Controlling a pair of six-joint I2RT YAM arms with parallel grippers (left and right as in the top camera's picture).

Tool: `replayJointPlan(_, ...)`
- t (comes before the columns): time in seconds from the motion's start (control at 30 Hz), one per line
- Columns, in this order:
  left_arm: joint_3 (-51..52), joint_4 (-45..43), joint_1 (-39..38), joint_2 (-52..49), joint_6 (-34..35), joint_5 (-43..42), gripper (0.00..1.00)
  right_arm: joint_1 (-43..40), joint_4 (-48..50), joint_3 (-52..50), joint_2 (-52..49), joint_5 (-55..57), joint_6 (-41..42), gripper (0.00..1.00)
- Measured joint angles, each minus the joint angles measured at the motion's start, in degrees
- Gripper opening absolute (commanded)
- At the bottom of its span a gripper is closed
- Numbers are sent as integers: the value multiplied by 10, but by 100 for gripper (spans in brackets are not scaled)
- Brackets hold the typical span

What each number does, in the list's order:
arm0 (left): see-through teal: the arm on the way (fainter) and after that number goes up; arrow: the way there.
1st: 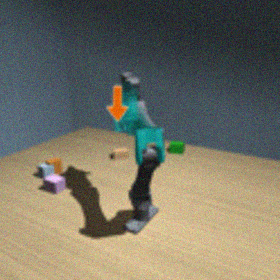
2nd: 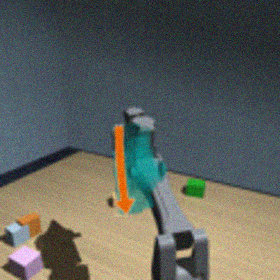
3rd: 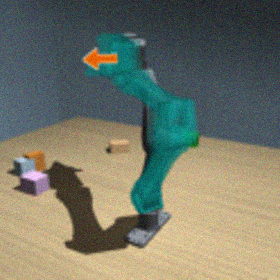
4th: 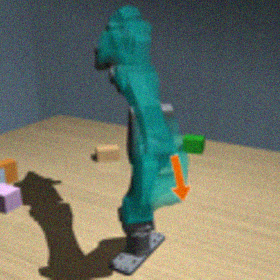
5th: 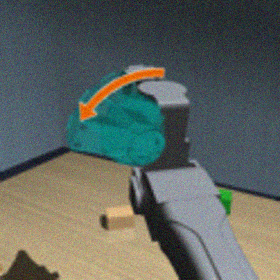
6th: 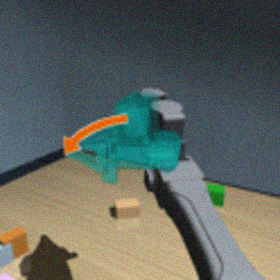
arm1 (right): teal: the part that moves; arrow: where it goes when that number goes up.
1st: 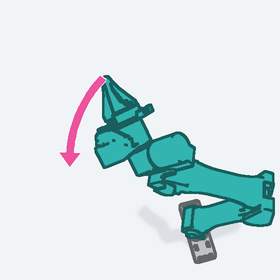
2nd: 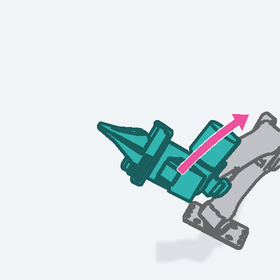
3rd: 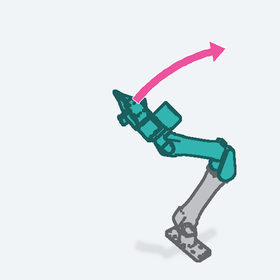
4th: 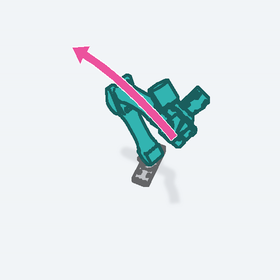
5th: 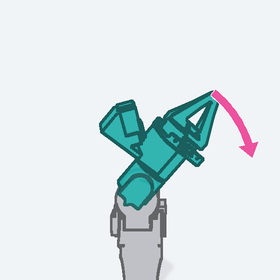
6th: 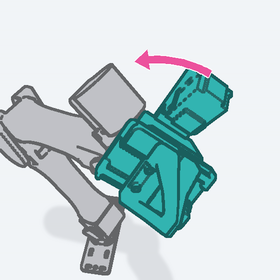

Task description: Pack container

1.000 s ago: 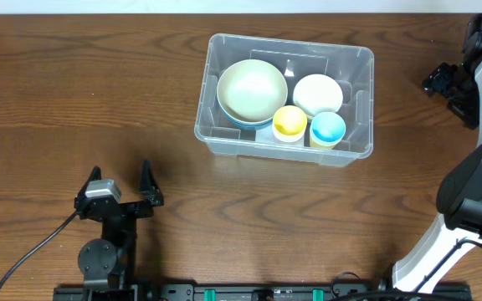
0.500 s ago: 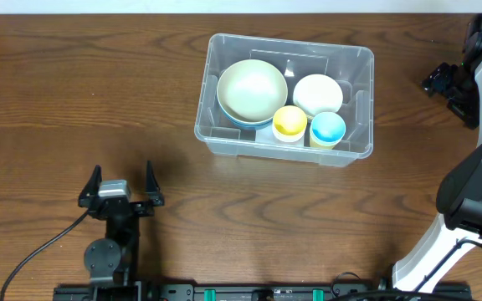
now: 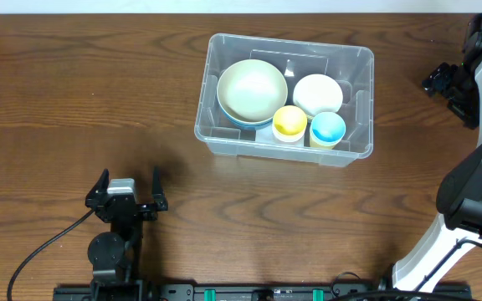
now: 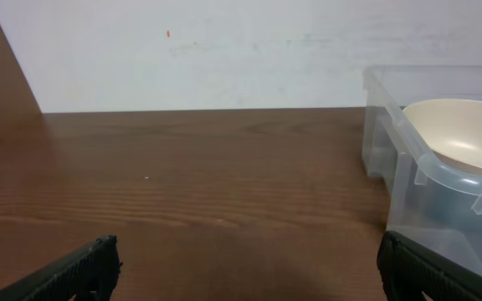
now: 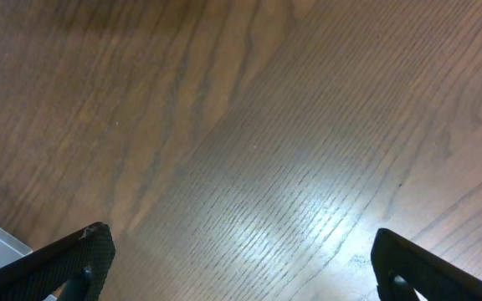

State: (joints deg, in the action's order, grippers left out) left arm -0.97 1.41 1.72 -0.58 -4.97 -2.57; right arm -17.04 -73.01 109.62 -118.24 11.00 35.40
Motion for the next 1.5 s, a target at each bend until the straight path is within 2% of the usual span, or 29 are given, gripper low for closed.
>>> replayJointPlan(1.23, 0, 1, 0, 0, 0, 0, 98, 2, 0, 0, 0, 0, 0, 99)
replayJointPlan(1.37, 0, 1, 0, 0, 0, 0, 98, 22, 0, -2, 9, 2, 0, 99)
replayJointPlan(1.5, 0, 1, 0, 0, 0, 0, 98, 93, 0, -6, 62, 4, 0, 99)
